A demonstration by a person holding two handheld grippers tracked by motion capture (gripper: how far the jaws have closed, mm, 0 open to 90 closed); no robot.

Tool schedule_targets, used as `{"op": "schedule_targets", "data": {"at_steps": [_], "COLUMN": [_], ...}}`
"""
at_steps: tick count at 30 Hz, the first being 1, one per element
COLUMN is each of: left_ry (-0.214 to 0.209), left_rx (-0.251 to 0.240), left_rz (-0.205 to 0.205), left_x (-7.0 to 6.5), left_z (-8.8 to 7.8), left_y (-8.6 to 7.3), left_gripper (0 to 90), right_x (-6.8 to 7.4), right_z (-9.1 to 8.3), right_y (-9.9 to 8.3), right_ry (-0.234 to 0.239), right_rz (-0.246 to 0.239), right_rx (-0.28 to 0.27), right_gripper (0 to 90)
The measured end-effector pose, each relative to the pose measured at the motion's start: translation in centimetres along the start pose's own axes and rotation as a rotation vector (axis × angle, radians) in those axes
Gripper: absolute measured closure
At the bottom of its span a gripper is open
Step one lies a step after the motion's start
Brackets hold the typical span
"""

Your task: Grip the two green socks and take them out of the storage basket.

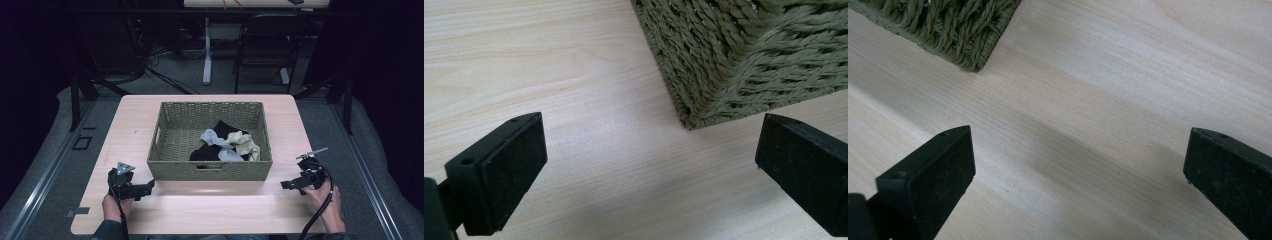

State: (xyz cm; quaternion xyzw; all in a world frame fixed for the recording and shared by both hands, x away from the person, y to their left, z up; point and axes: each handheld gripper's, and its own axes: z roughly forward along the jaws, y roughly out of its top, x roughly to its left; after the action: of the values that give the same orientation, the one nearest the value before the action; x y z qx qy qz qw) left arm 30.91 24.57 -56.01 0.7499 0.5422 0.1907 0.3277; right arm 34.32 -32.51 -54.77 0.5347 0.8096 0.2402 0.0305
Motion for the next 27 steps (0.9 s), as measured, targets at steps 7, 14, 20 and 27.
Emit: {"op": "schedule_targets", "data": {"at_steps": [7, 14, 20, 27], "left_ry": [-0.001, -0.001, -0.003, -0.001], "left_rx": [0.0, 0.005, 0.003, 0.006], "left_rz": [0.0, 0.002, 0.0, -0.002], "left_x": [0.0, 0.0, -0.1, 0.1], "left_z": [0.0, 0.0, 0.0, 0.0], "left_y": [0.0, 0.0, 0.0, -0.1], "left_gripper": [0.1, 0.1, 0.1, 0.1], "right_x": [0.0, 0.1, 0.3, 0.5], "right_z": [0.1, -0.1, -0.3, -1.2], "right_y": [0.0, 0.2, 0.5, 1.4], "right_ry": [-0.011, -0.038, -0.084, -0.117], "right_rz": [0.001, -0.028, -0.054, -0.091], "right_rx": [0.001, 0.024, 0.038, 0.053], "right_gripper": [0.0, 0.0, 0.0, 1.2]}}
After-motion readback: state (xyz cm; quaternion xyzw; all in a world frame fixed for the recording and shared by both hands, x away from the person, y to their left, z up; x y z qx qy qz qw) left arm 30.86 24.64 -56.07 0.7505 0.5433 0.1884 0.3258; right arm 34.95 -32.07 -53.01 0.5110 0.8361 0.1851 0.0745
